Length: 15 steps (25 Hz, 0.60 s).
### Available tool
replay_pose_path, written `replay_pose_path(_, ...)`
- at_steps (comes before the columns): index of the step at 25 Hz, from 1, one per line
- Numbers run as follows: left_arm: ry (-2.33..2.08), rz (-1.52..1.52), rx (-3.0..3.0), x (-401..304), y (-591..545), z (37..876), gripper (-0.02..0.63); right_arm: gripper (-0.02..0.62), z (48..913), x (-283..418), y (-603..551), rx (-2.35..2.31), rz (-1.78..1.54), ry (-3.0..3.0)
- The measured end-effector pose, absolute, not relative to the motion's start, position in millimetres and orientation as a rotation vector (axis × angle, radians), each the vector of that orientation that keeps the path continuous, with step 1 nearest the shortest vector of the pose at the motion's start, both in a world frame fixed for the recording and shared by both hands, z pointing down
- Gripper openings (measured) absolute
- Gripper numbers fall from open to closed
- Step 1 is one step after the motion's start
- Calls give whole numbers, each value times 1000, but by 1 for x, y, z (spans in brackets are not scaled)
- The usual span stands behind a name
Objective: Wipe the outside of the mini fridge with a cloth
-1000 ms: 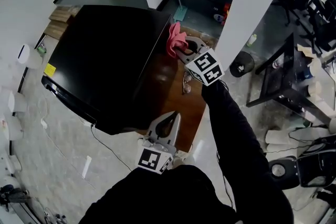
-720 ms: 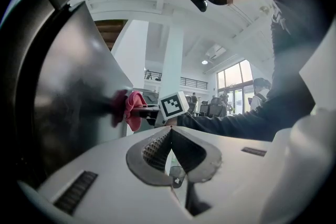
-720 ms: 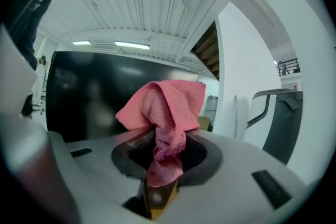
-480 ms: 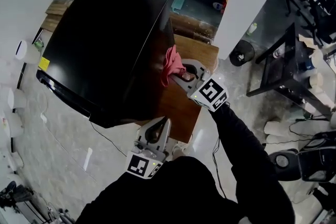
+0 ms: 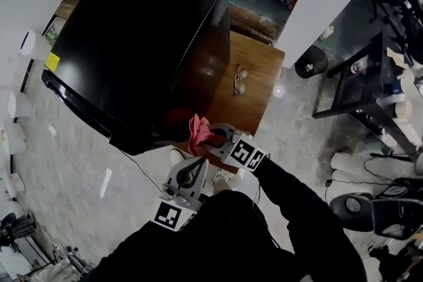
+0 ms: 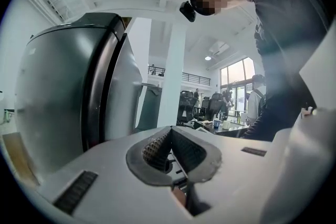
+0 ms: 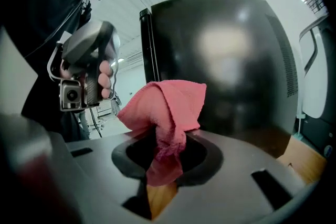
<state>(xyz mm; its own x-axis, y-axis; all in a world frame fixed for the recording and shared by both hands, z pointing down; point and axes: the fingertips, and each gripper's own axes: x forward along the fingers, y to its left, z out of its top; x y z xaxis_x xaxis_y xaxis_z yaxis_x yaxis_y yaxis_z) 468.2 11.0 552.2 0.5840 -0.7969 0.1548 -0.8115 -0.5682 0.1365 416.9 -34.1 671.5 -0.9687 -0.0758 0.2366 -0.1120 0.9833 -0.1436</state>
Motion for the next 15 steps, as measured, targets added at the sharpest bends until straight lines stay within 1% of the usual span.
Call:
replay_pose_path(8,-1336,164,2618,466,12,567,6,106,703,391,-25,-6,238,-2844)
replay_pose_path(15,-1388,173,2627,467,-14,569,6,106,712,390,-41,-55,229,-2831)
